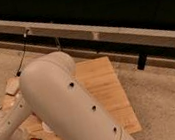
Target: Place the eraser on the white sponge
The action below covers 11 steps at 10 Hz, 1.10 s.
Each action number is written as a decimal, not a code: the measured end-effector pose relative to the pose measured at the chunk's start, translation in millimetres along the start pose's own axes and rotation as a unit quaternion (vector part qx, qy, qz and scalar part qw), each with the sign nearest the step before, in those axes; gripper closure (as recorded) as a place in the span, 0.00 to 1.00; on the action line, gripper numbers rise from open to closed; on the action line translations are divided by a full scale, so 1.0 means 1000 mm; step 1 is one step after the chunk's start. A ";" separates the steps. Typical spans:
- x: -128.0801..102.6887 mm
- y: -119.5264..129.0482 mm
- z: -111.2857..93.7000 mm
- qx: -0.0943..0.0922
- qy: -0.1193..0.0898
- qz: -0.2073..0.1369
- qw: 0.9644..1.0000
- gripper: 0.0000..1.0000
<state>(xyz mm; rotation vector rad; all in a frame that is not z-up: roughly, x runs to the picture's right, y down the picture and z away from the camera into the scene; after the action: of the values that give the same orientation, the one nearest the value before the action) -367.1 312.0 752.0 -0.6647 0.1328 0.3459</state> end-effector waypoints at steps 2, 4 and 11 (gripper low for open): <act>-0.009 -0.004 -0.009 0.000 -0.011 0.007 1.000 1.00; -0.034 -0.024 -0.056 0.017 -0.039 0.029 0.999 1.00; -0.127 -0.107 -0.196 0.114 -0.104 0.084 0.984 1.00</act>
<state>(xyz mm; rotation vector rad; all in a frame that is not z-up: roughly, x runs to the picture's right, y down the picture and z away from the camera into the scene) -450.3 76.3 690.0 -0.3882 0.0287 0.5517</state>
